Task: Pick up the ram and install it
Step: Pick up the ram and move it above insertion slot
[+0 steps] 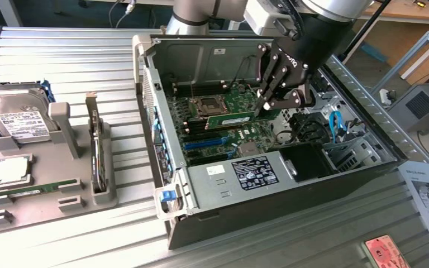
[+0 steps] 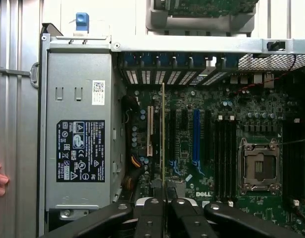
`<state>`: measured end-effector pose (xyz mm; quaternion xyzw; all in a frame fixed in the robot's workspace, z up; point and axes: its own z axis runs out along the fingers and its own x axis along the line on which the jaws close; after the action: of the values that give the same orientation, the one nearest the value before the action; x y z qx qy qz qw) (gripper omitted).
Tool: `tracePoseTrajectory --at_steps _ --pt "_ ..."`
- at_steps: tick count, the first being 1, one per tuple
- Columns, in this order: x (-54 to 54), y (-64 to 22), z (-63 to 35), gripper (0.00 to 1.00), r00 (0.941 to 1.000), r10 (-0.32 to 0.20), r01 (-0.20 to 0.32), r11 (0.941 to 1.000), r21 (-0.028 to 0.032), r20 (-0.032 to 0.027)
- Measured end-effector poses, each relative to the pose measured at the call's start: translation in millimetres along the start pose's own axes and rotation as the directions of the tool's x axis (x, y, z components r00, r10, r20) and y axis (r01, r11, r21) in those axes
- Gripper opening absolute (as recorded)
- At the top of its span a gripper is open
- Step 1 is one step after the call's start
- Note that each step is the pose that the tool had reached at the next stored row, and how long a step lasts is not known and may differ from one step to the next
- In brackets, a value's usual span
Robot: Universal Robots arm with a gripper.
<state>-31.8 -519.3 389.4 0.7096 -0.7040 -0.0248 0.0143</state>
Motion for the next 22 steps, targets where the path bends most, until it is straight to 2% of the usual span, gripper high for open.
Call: tracePoseTrajectory --at_steps 12,22 --pt "-13.5 -1.5 0.1 0.12 1.0000 0.000 0.000 1.0000 0.0000 -0.0001" --pt "-30.4 -3.6 0.3 0.12 1.0000 0.000 0.000 1.0000 0.0000 0.0000"
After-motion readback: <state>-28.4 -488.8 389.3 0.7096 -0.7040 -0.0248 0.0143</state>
